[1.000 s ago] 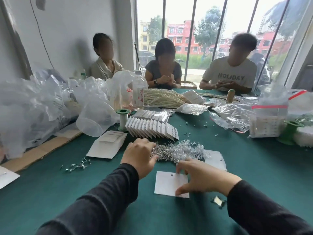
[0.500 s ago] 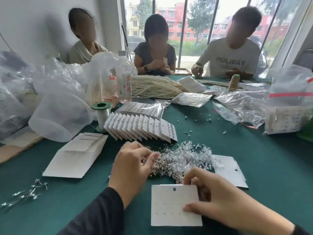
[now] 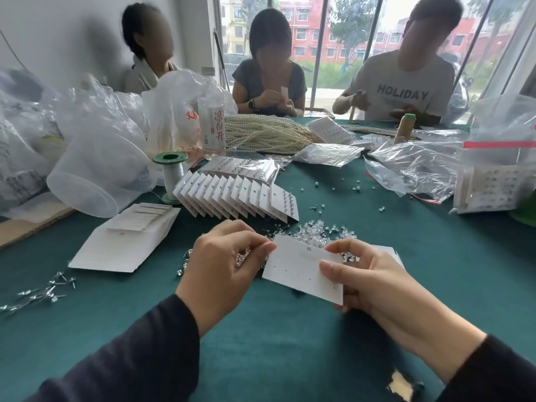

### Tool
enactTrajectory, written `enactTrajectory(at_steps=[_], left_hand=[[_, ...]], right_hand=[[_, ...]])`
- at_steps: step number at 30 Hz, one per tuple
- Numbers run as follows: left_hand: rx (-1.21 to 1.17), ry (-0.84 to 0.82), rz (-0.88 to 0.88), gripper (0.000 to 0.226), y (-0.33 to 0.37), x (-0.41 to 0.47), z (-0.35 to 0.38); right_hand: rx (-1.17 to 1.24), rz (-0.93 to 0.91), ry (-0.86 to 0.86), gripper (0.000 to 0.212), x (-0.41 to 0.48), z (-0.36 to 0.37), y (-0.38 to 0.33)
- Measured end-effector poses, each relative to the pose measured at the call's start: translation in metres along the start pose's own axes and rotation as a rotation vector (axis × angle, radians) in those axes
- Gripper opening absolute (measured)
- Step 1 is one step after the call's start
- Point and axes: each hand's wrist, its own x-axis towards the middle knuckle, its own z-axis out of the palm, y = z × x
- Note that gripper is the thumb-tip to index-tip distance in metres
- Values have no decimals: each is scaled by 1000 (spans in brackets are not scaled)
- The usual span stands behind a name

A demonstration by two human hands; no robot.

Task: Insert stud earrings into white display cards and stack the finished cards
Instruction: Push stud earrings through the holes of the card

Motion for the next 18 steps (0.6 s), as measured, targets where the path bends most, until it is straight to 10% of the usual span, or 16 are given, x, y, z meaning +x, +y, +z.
enactTrajectory(at_steps=[18], left_hand=[[145, 5, 170, 24, -1, 1, 5]], right_hand=[[-26, 17, 3, 29, 2, 3, 1]])
